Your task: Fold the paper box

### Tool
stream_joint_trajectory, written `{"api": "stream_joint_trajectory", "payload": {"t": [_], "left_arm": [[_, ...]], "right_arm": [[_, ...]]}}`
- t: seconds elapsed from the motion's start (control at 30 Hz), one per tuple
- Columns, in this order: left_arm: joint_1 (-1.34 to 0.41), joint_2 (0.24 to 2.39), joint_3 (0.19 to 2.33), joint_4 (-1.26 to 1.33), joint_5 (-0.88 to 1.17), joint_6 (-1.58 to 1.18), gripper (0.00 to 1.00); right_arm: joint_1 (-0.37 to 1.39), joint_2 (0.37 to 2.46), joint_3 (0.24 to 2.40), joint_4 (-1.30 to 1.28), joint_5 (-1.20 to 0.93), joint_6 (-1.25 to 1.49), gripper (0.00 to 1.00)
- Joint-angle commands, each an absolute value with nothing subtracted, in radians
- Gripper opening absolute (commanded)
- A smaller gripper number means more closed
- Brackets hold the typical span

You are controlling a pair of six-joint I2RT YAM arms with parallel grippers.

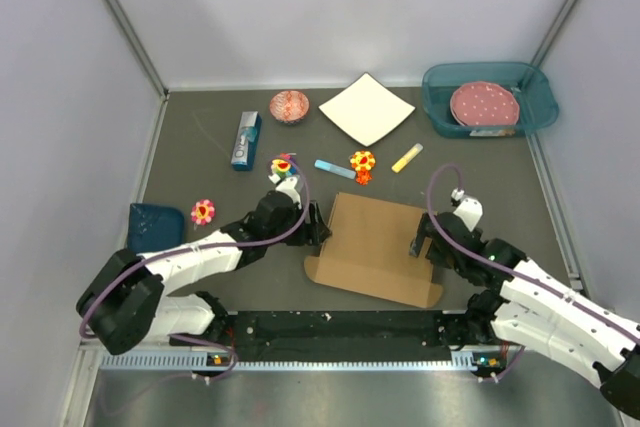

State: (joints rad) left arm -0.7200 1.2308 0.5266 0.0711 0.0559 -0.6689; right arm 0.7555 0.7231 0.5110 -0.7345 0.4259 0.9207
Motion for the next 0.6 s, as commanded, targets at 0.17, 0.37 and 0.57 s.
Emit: {"api": "stream_joint_trajectory", "payload": {"t": [0.17,0.37,0.57], "left_arm": [[-0.718,1.250,0.471,0.224,0.167,-0.689,0.74],[-0.706,1.201,0.391,0.221,0.098,-0.680,0.68],[-0.637,1.172,0.362,0.179,0.081,-0.672,0.68]], "right_arm": [[0.703,0.772,0.390,-0.508,0.353,0.856,0.88],[0.700,0.839,0.316,-0.200,0.232,0.807,0.84],[0.700,1.029,0.365,-0.008,0.155,0.758,0.80]]}}
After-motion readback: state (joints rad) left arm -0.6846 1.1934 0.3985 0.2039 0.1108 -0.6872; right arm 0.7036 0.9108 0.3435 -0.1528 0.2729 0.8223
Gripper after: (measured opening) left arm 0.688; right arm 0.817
